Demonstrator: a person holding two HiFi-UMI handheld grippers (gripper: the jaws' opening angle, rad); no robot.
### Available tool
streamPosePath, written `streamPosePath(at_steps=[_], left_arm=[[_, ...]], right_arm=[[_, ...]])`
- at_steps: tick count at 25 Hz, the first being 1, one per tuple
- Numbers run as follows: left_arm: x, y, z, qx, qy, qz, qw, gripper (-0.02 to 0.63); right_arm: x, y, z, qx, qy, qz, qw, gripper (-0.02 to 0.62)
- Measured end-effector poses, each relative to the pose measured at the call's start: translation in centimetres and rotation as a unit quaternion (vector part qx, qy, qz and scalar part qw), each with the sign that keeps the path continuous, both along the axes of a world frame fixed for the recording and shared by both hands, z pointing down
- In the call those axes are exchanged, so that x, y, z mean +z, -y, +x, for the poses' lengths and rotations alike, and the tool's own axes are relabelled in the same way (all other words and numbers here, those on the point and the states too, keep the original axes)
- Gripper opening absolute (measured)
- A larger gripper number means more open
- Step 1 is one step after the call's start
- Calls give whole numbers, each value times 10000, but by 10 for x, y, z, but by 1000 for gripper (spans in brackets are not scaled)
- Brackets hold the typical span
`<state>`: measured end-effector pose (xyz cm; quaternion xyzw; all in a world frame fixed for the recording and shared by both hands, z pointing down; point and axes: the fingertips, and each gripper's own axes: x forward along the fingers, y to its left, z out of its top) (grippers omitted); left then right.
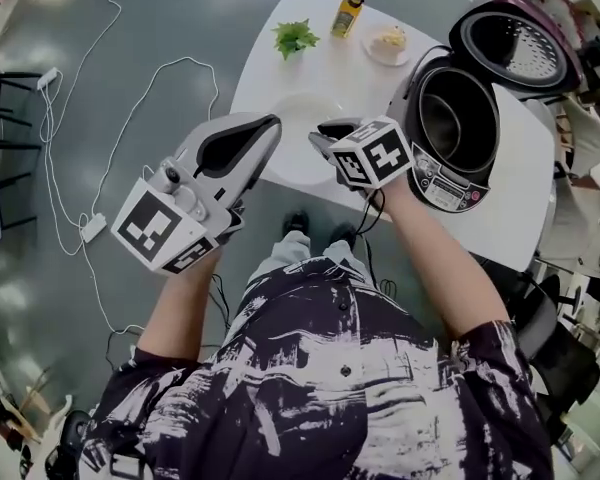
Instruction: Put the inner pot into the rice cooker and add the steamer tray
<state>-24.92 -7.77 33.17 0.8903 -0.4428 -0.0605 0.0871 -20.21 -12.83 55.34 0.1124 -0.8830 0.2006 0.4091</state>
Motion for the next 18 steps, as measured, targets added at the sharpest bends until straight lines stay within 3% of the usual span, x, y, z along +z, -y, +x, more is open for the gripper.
streamPosePath(at_steps=[3,7,11,18], left_arm=[[4,-7,-12,-94,-28,-44,9999,5],[15,-22,-32,-362,-49,-207,9991,5],[28,-35,-52,-608,-116,-387,9973,5],[50,-49,-69,-925,-182,-575,9939,5]], right_arm=[[1,46,-40,-952,-391,862,9910,80],[42,79,-64,-2140,-1162,1516,9580,141],[92,89,-58,-2840,-1849,1523,9284,175],[145,101,-55,-3318,-2250,1389,9055,175]])
